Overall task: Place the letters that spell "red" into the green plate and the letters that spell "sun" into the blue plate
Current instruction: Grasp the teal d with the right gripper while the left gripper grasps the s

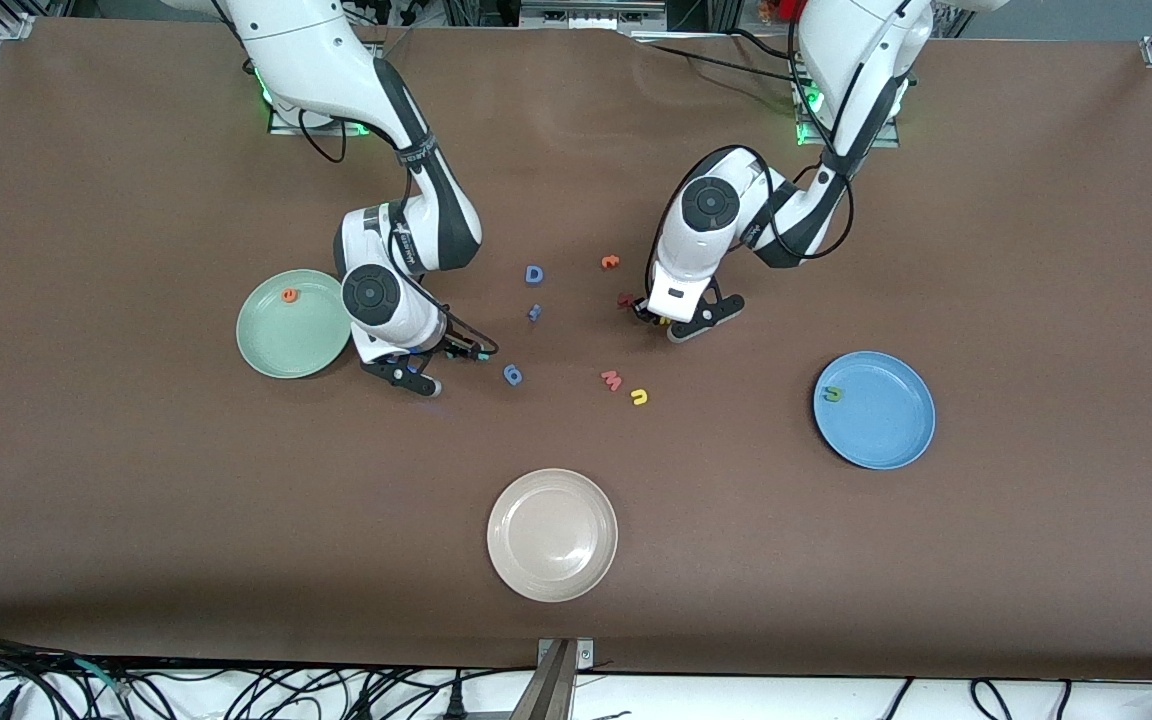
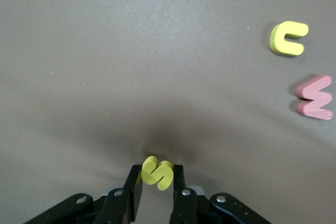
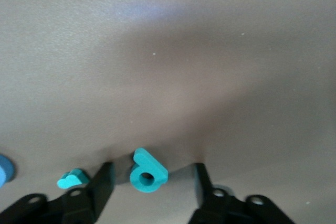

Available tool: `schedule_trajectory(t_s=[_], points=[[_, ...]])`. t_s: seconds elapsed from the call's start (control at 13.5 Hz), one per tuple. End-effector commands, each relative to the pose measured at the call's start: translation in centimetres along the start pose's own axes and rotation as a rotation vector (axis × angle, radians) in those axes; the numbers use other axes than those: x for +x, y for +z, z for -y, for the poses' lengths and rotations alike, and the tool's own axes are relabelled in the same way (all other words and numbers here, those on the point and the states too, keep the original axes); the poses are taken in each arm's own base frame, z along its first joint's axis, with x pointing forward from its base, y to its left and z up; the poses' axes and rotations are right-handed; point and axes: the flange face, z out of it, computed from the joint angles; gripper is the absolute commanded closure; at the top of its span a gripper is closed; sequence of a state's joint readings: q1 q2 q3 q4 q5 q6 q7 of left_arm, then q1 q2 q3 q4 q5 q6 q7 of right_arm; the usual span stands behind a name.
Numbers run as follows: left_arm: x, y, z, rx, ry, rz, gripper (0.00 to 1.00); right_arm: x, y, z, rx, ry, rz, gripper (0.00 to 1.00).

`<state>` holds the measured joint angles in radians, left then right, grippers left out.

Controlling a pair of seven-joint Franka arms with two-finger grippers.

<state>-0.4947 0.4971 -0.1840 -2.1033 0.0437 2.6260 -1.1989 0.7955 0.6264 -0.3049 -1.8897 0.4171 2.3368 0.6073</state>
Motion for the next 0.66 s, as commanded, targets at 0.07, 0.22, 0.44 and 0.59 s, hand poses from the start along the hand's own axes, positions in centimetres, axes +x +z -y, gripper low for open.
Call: schedule_trajectory(t_s=[0.07,0.22,0.44,0.59], points=[[3.9,-3.2,1.4,0.058,0.037,-0.019,0.89,-0.2,-0.2,-1.2,0.012,-0.016,0.020,0.58],[7.3,-4.5,3.8,0.107,0.079,-0.003,0.88,-0.1,-0.2,-1.3,0.012,-0.020,0.021,0.65],[13.0,-7.3,7.8,0.140,0.135,-0.001,0.88,0.3,-0.1,-1.6,0.011,-0.012,0.025,0.86],[17.7,-9.2,10.7,0.175,0.177,0.021,0.87,0.1,-0.2,-1.6,0.004,-0.013,0.037,0.93]])
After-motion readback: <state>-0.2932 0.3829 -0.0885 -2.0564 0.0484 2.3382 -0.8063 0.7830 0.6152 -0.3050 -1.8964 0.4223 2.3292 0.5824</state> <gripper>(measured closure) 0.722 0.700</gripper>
